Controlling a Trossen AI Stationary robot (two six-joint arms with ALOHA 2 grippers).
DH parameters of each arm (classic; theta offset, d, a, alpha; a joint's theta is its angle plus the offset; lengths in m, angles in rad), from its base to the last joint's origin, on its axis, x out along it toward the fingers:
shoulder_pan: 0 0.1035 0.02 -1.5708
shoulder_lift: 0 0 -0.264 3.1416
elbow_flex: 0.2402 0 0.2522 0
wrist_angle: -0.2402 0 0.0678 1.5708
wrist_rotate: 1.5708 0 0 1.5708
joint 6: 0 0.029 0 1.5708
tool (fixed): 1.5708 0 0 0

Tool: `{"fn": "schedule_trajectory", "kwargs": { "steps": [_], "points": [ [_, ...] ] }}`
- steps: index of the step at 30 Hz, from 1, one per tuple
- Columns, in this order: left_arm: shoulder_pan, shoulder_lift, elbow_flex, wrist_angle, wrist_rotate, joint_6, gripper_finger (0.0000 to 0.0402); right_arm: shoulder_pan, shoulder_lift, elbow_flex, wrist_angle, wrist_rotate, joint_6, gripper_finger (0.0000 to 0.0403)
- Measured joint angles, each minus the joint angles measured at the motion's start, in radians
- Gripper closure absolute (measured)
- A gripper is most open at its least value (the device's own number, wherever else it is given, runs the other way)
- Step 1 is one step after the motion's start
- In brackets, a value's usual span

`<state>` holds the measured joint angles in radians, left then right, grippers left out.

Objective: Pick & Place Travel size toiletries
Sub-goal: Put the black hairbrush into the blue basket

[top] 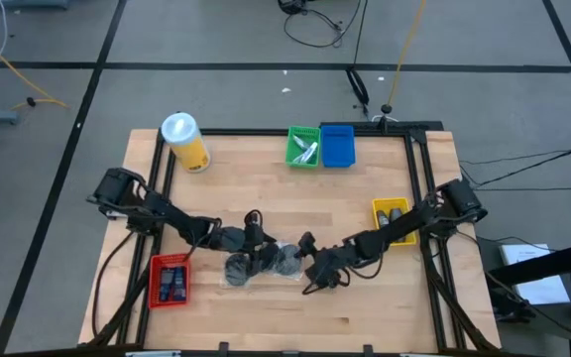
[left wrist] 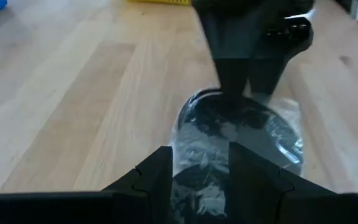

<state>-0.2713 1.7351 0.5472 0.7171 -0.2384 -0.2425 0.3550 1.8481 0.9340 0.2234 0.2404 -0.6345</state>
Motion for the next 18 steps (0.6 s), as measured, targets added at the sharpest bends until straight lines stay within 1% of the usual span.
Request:
{"fn": "schedule_trajectory", "kwargs": {
  "steps": [5,7,10,13,18],
  "points": [
    [0.027,0.043,0.0,0.011,0.0,-0.029,0.0246,0.0,0.032,-0.002,0.119,0.055,-0.137,0.0126],
    [0.036,0.065,0.002,0.036,0.0,-0.048,0.0246,-0.005,0.043,-0.001,0.156,0.054,-0.17,0.014],
    [0.045,0.101,0.001,0.069,0.005,-0.057,0.0245,-0.011,0.053,-0.002,0.164,0.049,-0.18,0.0165],
    [0.049,0.114,0.0,0.073,0.007,-0.068,0.0245,-0.011,0.051,-0.002,0.171,0.051,-0.149,0.0201],
    [0.05,0.113,0.0,0.094,0.011,-0.061,0.0245,-0.007,0.037,-0.002,0.171,0.047,-0.089,0.028]
  ]
}}
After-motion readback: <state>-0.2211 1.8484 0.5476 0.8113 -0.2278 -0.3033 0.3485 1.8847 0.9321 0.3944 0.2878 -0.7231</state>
